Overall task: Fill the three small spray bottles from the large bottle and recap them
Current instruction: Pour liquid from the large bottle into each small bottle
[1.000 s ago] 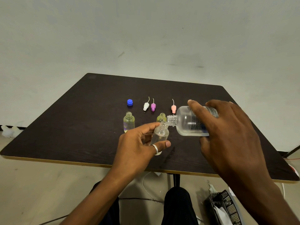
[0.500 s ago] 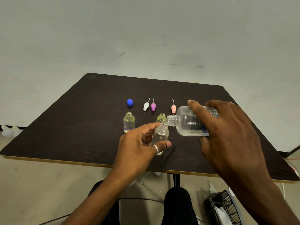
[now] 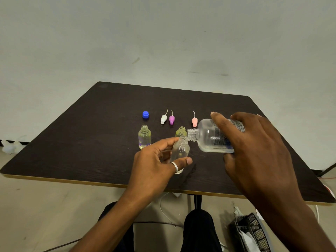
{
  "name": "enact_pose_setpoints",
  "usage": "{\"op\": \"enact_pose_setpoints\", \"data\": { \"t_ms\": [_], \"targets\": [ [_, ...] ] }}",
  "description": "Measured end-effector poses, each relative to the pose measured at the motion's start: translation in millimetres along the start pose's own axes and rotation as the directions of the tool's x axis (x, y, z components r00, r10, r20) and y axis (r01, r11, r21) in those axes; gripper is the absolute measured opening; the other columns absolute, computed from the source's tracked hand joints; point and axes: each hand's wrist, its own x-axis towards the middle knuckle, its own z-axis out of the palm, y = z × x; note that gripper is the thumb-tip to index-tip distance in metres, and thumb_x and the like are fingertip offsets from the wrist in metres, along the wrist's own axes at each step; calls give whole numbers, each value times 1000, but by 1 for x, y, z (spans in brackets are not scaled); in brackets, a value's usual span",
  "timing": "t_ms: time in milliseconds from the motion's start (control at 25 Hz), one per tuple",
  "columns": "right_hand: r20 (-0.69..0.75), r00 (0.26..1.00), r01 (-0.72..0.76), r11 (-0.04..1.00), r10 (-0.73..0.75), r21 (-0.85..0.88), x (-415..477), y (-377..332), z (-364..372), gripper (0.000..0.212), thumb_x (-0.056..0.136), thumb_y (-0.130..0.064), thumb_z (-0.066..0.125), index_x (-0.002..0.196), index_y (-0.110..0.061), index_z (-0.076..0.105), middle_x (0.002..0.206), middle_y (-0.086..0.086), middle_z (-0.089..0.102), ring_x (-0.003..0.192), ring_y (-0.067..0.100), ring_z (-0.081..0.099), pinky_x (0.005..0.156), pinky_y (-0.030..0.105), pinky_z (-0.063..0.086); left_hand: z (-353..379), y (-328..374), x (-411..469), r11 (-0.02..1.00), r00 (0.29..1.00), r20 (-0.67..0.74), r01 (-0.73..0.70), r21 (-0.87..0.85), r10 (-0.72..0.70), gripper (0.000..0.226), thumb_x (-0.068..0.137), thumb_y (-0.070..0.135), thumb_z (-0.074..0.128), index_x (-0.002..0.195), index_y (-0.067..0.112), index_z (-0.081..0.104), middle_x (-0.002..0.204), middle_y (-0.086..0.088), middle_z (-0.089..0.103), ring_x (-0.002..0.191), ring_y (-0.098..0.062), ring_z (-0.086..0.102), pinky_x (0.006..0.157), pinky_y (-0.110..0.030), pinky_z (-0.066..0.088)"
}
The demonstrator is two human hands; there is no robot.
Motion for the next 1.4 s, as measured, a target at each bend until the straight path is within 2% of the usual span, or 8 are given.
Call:
{"op": "enact_pose_setpoints", "data": {
  "t_ms": [280, 440, 600, 720, 960, 1040, 1240, 1400],
  "targets": [
    [136, 988, -86, 993, 74, 85, -3, 0, 1, 91, 58, -22, 87, 140, -26, 47, 119, 9, 60, 105, 31, 57, 72, 36, 51, -2, 4, 1, 1000, 1000, 3, -13, -1, 13, 51, 73, 20, 87, 120, 30, 70, 104, 16, 76, 102, -3, 70, 94, -35, 56],
    [279, 957, -157, 954, 83, 255, -1, 1, -1, 89, 68, -36, 83, 143, -36, 36, 123, -3, 55, 102, 16, 54, 76, 24, 43, -2, 5, 0, 1000, 1000, 2, -9, 11, 9, 54, 72, 24, 88, 122, 29, 69, 107, 16, 75, 103, -2, 70, 94, -35, 57],
    [312, 943, -247, 876, 118, 413, 3, 11, -4, 85, 64, -49, 80, 136, -38, 38, 113, -10, 58, 90, 7, 55, 73, 19, 46, 1, 3, -1, 1000, 1000, 6, -1, 12, 1, 51, 73, 23, 87, 120, 31, 70, 106, 18, 75, 102, -1, 69, 94, -34, 57],
    [295, 939, -308, 819, 179, 484, 6, 25, -8, 80, 61, -50, 81, 132, -39, 43, 106, -15, 59, 87, 4, 57, 66, 10, 39, 5, 0, 1, 1000, 1000, 8, 13, 21, -13, 51, 73, 23, 86, 120, 31, 69, 106, 19, 74, 102, 0, 69, 94, -33, 57],
    [269, 911, -410, 750, 312, 518, 8, 54, -8, 75, 62, -49, 81, 127, -34, 46, 105, -14, 57, 90, 10, 57, 65, 10, 36, 40, -4, 23, 1000, 999, -41, 8, -23, -8, 46, 74, 17, 86, 113, 33, 70, 104, 16, 75, 97, 0, 71, 89, -27, 57],
    [278, 888, -460, 699, 366, 547, 8, 63, -1, 74, 63, -48, 82, 125, -30, 46, 107, -12, 57, 93, 11, 56, 66, 14, 39, 57, -9, 35, 1000, 999, -54, -4, -15, 3, 45, 74, 16, 87, 114, 30, 71, 101, 15, 76, 94, 0, 71, 87, -26, 58],
    [332, 823, -561, 569, 461, 601, 2, 75, 35, 74, 62, -47, 84, 122, -31, 45, 109, -10, 60, 94, 12, 60, 75, 26, 48, 100, -25, 66, 1000, 995, -102, -16, -9, 15, 42, 75, 15, 86, 115, 21, 71, 100, 11, 75, 91, 0, 71, 78, -10, 53],
    [356, 782, -610, 512, 512, 604, -3, 83, 67, 74, 62, -45, 85, 122, -29, 44, 110, -9, 60, 95, 12, 60, 77, 26, 49, 120, -44, 86, 1000, 988, -155, 13, -8, -14, 38, 77, 15, 84, 111, 25, 70, 98, 13, 73, 92, -1, 70, 77, -12, 53]
  ]
}}
